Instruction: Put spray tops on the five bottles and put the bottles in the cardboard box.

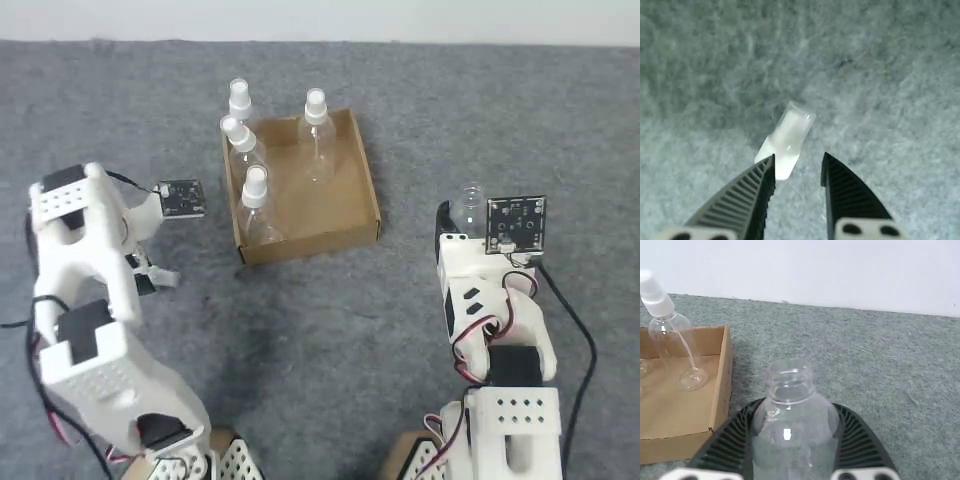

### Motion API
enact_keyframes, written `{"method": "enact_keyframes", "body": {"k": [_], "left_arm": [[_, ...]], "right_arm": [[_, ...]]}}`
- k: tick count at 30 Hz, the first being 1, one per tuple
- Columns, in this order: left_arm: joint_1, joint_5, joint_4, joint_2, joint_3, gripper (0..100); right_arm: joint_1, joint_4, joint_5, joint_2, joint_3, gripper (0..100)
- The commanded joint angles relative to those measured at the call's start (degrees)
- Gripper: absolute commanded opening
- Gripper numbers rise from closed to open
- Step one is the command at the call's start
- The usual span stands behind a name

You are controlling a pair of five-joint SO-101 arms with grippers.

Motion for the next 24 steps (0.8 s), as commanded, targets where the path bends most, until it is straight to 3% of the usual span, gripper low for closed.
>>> {"method": "enact_keyframes", "body": {"k": [1,17,24], "left_arm": [[1.2,-0.5,-2.4,0.8,-2.9,14],[1.2,-0.4,-6.7,7.8,-2.9,14],[1.4,3.1,-6.8,10.5,-2.9,6]], "right_arm": [[-0.1,-1.5,1.1,-1.5,-1.0,4.6],[-0.1,-1.5,1.1,-1.6,-1.1,4.6],[-0.2,-1.5,1.1,-1.6,-1.0,4.6]]}}
